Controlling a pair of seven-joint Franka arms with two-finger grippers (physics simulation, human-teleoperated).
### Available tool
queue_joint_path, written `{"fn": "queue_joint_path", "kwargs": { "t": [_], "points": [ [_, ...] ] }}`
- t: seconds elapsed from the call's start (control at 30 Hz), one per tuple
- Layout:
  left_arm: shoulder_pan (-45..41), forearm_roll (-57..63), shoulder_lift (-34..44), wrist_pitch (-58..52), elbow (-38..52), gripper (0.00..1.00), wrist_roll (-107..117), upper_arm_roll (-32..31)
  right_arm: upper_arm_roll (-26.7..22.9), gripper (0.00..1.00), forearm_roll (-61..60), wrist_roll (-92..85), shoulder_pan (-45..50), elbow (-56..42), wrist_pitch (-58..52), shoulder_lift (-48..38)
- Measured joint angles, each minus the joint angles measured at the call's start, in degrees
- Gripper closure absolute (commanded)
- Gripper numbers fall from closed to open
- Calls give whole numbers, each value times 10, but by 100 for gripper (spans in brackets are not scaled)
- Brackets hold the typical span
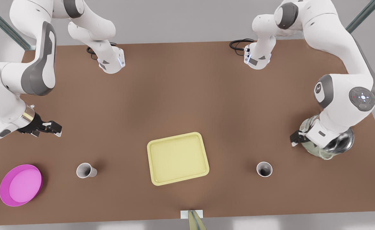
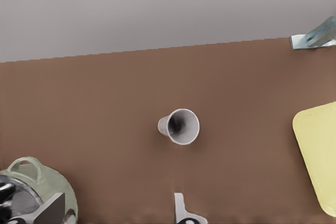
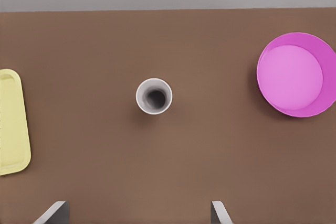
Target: Use the left arm to pick up the white IKEA cup from the tray and place it on the middle-left position; use the right arm to pick up the white IKEA cup from the tray and place it on the middle-right position
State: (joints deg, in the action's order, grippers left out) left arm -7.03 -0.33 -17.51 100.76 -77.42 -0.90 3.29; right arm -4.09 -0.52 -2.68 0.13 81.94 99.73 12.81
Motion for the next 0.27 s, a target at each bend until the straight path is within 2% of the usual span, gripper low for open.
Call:
{"fn": "queue_joint_path", "kwargs": {
  "t": [0.07, 0.27],
  "points": [
    [-3, 2, 65, -9, -75, 0, 3, -3, 0, 0, 1, 0, 0, 0, 1, 0],
    [-8, 6, 113, -52, -96, 0, 2, 1, 1, 0, 3, 0, 0, 0, 3, 3]
  ]
}}
